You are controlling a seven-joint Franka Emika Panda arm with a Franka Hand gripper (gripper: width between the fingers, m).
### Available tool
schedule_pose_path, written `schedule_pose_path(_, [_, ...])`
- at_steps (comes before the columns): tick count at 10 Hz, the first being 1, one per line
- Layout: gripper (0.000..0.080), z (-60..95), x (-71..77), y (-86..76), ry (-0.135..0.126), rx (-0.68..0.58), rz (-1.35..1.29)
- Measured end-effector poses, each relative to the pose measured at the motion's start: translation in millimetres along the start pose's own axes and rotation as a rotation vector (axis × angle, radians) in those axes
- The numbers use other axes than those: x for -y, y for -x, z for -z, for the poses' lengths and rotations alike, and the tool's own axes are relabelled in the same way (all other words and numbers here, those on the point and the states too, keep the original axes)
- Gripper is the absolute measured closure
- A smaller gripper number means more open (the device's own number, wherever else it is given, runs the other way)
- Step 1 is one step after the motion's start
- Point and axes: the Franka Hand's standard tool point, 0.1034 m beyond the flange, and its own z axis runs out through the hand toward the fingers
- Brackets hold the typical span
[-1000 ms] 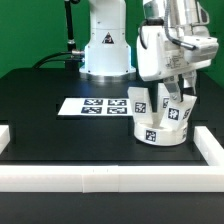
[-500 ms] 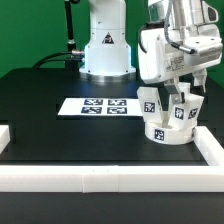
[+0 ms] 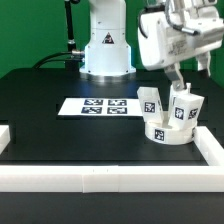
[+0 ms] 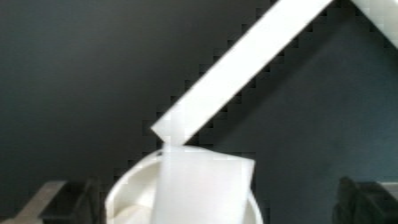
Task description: Assemble stool
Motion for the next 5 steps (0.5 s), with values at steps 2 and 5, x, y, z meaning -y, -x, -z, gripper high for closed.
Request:
schedule_pose_path(2, [0.0151, -2.3, -0.4, -1.5, 0.001, -0.005, 0.000])
schedule_pose_path(5, [0.0151, -3.4, -0.5, -2.4, 0.002, -0.007, 0.000])
